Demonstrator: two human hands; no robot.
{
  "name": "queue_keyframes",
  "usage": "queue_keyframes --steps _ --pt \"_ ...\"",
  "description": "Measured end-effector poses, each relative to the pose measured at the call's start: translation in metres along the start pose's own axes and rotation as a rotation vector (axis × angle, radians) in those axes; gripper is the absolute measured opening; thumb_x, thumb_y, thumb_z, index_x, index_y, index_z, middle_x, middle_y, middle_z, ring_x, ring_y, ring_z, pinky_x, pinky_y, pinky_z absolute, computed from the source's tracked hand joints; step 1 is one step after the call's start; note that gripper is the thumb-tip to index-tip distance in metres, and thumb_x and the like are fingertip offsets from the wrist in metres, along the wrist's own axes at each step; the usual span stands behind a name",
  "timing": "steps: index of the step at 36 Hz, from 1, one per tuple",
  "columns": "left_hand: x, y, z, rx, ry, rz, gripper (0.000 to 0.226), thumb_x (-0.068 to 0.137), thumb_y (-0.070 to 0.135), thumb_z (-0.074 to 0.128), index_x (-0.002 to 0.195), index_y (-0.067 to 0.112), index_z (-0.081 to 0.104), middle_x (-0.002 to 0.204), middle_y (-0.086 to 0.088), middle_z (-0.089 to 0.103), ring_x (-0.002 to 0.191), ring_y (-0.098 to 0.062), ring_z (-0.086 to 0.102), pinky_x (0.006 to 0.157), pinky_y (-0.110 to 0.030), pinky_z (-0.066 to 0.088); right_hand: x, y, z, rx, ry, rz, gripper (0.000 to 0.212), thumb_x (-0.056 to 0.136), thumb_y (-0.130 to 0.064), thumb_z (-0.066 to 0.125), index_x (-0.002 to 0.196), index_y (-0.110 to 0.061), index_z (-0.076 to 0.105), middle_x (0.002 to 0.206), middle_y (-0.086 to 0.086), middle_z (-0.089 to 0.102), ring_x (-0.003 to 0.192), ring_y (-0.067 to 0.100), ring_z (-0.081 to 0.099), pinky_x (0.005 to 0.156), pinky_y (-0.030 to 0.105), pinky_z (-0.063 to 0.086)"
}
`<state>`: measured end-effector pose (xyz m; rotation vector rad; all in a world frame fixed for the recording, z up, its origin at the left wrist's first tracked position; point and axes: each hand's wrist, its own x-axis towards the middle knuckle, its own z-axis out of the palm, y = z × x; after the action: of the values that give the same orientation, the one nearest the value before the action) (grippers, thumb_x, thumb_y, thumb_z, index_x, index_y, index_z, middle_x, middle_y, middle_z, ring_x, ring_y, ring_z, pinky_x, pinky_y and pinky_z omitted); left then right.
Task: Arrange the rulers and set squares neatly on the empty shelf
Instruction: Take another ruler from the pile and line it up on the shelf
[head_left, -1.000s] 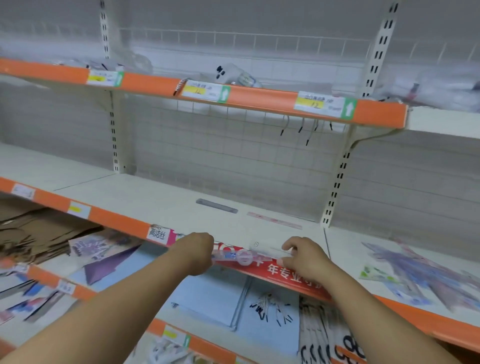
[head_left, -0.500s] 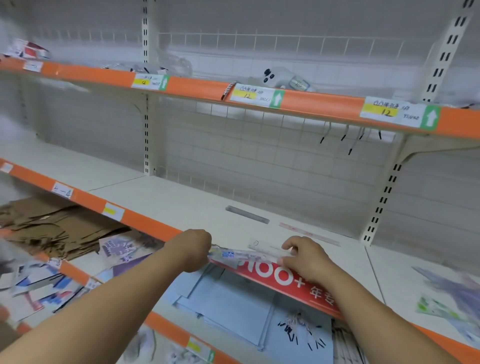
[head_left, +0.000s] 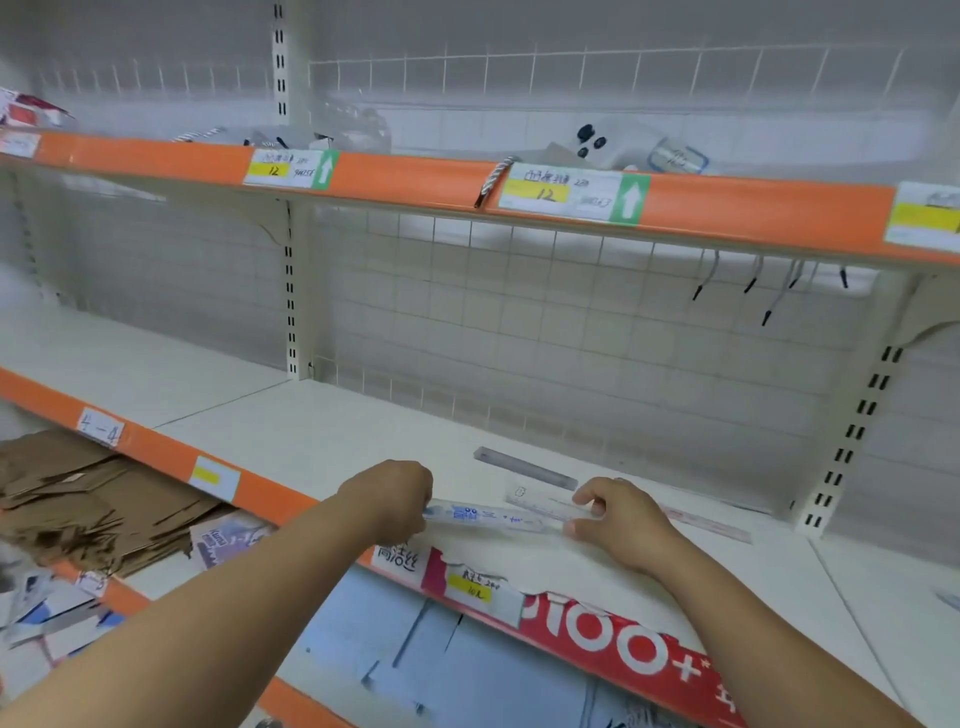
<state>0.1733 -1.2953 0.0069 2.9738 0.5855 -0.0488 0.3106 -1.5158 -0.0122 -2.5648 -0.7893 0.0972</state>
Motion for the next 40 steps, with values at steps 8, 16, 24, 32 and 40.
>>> queue_keyframes --steps 8,16,24,32,40 --pt "0.025 -0.03 -0.008 -0.007 0.004 0.027 0.029 0.094 0.02 0.055 0.123 0.013 0.057 0.122 -0.005 0.058 0.09 -0.017 0.046 0.076 -0.026 0.04 0.037 -0.024 0.01 0.006 0.001 -0.031 0.026 0.08 -0.039 0.072 0.098 -0.033 0.054 0.106 -0.003 0.051 0.103 0.017 0.053 0.098 0.035 0.041" --pt "0.045 -0.058 -0.009 -0.008 -0.02 0.067 0.03 0.094 0.022 0.057 0.123 0.016 0.056 0.122 -0.003 0.057 0.091 -0.016 0.046 0.081 -0.027 0.043 0.055 -0.045 0.022 -0.019 0.013 -0.008 0.035 0.081 -0.039 0.071 0.113 -0.027 0.06 0.103 -0.005 0.049 0.104 0.018 0.053 0.097 0.034 0.041" --pt "0.069 -0.1 -0.011 0.011 -0.055 0.155 0.031 0.094 0.022 0.056 0.125 0.017 0.054 0.127 -0.003 0.054 0.112 -0.021 0.053 0.088 -0.028 0.044 0.067 -0.079 0.047 -0.002 0.051 0.042 0.026 0.082 -0.04 0.07 0.098 -0.034 0.05 0.1 -0.008 0.046 0.094 0.011 0.047 0.097 0.033 0.04" --pt "0.092 -0.156 -0.019 0.083 -0.086 0.299 0.029 0.093 0.018 0.054 0.122 0.016 0.057 0.126 -0.003 0.055 0.105 -0.019 0.051 0.088 -0.029 0.043 0.072 -0.123 0.082 0.072 0.102 0.133 0.024 0.083 -0.037 0.07 0.097 -0.033 0.051 0.09 -0.02 0.039 0.093 0.01 0.046 0.092 0.033 0.04" --pt "0.106 -0.183 -0.009 0.086 -0.13 0.396 0.031 0.093 0.022 0.056 0.124 0.018 0.055 0.126 -0.001 0.054 0.112 -0.02 0.052 0.091 -0.027 0.042 0.069 -0.145 0.107 0.017 0.078 0.225 0.024 0.084 -0.038 0.068 0.098 -0.036 0.048 0.106 -0.009 0.05 0.101 0.013 0.05 0.098 0.033 0.041"
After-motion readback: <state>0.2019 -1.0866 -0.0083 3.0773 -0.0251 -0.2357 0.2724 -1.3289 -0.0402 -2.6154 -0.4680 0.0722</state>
